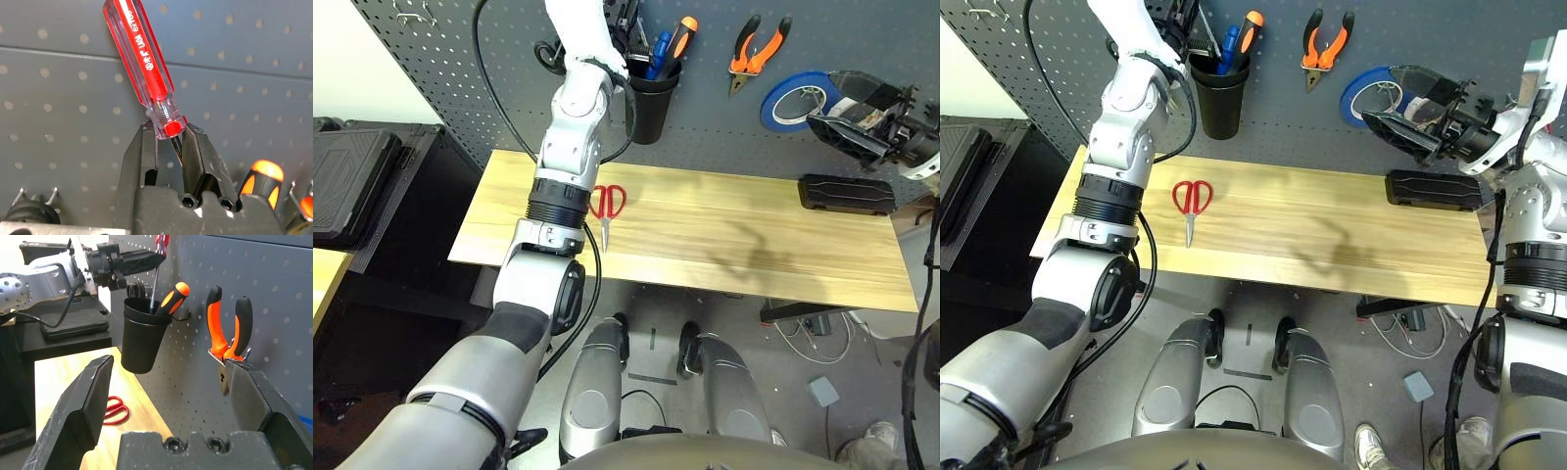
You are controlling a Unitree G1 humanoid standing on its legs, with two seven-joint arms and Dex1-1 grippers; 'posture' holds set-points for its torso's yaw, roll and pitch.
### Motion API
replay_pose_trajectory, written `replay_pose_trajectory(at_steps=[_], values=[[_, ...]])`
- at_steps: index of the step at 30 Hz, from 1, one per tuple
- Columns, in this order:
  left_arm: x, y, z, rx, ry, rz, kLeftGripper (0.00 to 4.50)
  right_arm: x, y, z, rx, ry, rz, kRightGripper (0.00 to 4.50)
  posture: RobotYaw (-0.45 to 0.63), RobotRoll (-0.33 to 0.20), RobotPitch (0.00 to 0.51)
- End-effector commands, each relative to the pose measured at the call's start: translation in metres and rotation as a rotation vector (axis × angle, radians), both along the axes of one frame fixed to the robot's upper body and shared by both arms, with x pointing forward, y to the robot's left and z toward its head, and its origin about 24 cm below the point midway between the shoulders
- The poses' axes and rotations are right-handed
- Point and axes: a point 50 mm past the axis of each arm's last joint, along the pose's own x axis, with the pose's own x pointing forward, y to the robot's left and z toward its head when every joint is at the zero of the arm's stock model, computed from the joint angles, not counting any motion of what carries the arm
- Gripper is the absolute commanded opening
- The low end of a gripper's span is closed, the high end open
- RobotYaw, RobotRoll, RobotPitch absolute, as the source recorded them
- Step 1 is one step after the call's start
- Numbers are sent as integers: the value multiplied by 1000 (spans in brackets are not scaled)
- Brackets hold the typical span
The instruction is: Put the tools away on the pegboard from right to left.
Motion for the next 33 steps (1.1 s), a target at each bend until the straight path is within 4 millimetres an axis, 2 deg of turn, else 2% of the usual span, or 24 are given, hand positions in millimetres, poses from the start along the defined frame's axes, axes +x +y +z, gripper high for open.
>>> replay_pose_trajectory(at_steps=[1, 5, 6, 9, 14, 22, 27, 33], values=[[-1, -5, -4, 42, 0, -14, 697, -2, -2, 0, 7, -14, -10, 4500, 101, 0, 191], [-1, -3, -7, 59, 10, -13, 697, 0, 0, 0, 8, -16, -8, 4500, 101, 0, 191], [-1, -3, -8, 63, 10, -16, 1428, 1, 0, 0, 8, -16, -8, 4500, 101, 0, 191], [-2, -3, -8, 66, 9, -19, 2422, 2, 1, -1, 4, -16, -6, 4500, 110, 0, 189], [-3, -2, -7, 66, 6, -21, 4413, 3, 2, -3, 2, -17, -2, 4500, 116, 0, 186], [-11, 3, 9, 23, -57, -13, 4463, 6, 7, -6, 1, -16, 12, 4500, 124, 0, 187], [-28, 15, 28, -21, -132, -10, 4463, 7, 11, -6, 9, -17, 27, 4500, 130, 0, 190], [-52, 30, 22, 14, -142, 16, 4463, 6, 14, -9, 19, -4, 41, 4500, 142, 0, 198]])
